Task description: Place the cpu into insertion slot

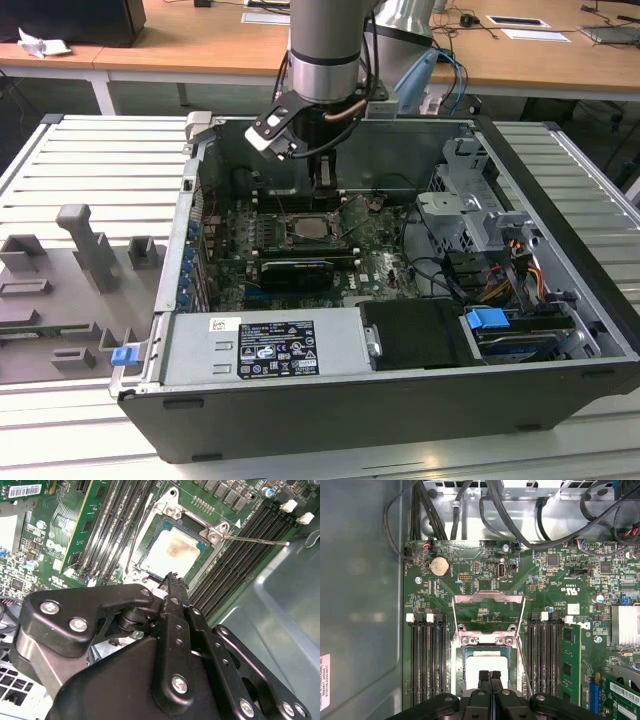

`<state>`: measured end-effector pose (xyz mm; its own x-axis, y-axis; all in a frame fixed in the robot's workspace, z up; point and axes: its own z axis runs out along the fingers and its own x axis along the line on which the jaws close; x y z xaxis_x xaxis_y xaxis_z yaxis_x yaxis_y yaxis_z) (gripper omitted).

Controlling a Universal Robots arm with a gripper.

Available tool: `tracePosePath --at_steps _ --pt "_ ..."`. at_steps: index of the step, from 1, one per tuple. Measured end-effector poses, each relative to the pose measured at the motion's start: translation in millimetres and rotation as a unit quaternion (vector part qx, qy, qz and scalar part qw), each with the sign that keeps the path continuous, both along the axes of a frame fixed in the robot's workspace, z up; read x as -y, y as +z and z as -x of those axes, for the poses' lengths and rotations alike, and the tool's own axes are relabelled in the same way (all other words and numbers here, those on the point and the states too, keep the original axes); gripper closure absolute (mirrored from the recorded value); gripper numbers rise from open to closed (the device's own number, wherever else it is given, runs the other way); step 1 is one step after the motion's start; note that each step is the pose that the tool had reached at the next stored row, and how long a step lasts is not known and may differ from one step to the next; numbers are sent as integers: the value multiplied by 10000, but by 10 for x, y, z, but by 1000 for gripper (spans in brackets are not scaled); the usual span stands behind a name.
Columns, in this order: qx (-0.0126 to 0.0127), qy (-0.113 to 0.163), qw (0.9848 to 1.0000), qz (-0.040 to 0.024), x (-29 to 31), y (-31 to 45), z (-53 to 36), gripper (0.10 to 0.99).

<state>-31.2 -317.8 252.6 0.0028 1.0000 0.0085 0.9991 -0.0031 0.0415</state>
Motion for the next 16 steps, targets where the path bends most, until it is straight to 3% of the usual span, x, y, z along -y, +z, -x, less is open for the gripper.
tracePosePath --at_steps 16 --pt "0 0 10000 0 0 76 0 980"
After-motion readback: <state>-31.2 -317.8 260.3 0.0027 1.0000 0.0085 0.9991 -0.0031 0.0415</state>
